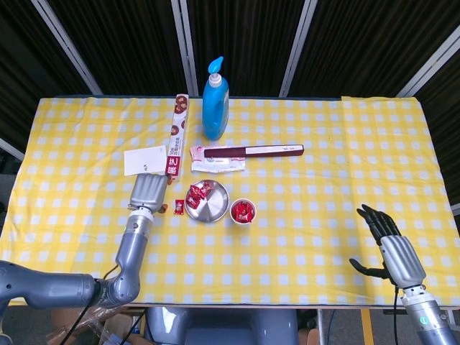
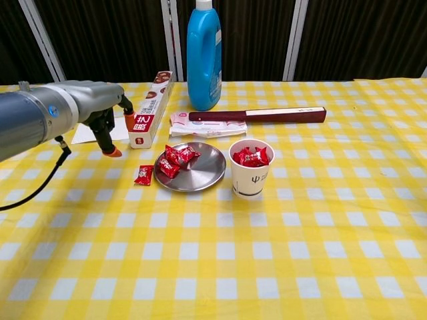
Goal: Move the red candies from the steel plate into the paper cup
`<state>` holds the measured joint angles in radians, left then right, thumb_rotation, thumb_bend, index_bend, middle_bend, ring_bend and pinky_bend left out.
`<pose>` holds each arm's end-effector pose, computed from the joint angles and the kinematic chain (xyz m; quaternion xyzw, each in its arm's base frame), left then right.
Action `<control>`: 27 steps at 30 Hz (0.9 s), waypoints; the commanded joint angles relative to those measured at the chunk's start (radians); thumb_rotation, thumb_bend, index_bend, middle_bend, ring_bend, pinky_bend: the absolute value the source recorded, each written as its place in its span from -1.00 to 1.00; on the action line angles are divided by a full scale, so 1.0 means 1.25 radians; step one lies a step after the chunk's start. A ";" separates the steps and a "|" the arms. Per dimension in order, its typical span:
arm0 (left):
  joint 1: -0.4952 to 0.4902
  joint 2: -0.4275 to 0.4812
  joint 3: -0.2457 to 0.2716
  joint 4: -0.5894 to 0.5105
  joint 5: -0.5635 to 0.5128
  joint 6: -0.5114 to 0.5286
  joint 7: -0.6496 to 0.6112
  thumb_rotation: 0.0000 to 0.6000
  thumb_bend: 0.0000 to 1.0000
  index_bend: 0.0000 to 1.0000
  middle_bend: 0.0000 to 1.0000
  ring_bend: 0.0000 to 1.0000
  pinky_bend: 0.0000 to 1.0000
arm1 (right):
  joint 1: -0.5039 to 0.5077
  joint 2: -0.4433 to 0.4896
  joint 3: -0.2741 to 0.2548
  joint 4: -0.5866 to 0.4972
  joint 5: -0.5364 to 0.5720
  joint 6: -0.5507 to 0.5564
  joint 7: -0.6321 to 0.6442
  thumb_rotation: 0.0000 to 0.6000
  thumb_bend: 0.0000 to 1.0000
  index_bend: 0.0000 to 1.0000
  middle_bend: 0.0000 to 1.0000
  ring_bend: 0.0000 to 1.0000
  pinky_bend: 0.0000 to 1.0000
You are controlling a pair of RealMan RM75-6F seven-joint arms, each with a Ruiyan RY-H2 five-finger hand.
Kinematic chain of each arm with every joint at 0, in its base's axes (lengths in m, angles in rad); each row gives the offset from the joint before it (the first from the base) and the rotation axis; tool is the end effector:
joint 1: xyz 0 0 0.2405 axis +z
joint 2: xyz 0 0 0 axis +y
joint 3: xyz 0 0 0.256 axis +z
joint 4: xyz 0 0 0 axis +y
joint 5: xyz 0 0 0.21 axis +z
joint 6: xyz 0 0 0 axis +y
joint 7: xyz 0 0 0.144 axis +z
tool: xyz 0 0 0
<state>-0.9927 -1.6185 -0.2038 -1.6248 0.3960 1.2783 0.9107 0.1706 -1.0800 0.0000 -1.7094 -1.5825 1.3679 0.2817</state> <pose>-0.1080 0.3564 -0.0188 -0.7043 -0.3892 -0.2275 0.5484 -0.2783 -0.1911 0.1362 0.5950 -0.4924 0.4565 0.4416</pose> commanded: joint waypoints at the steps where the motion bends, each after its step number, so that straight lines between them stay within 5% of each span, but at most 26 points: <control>1: 0.008 -0.026 0.020 0.050 0.000 -0.024 0.003 1.00 -0.47 -0.27 0.74 0.87 0.94 | 0.000 0.000 0.000 0.000 0.000 0.000 0.002 1.00 -0.45 -1.00 -1.00 -1.00 -1.00; 12: 0.004 -0.102 0.016 0.159 0.012 -0.097 -0.010 1.00 -0.47 -0.24 0.74 0.87 0.94 | 0.001 0.002 0.000 0.000 0.001 -0.002 0.006 1.00 -0.45 -1.00 -1.00 -1.00 -1.00; 27: 0.004 -0.141 -0.001 0.181 0.029 -0.110 -0.009 1.00 -0.41 -0.20 0.74 0.87 0.94 | 0.002 0.001 0.001 -0.001 0.004 -0.005 0.005 1.00 -0.44 -1.00 -1.00 -1.00 -1.00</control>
<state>-0.9874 -1.7942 -0.2044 -1.3984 0.4329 1.1414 0.8988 0.1730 -1.0784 0.0010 -1.7111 -1.5771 1.3617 0.2873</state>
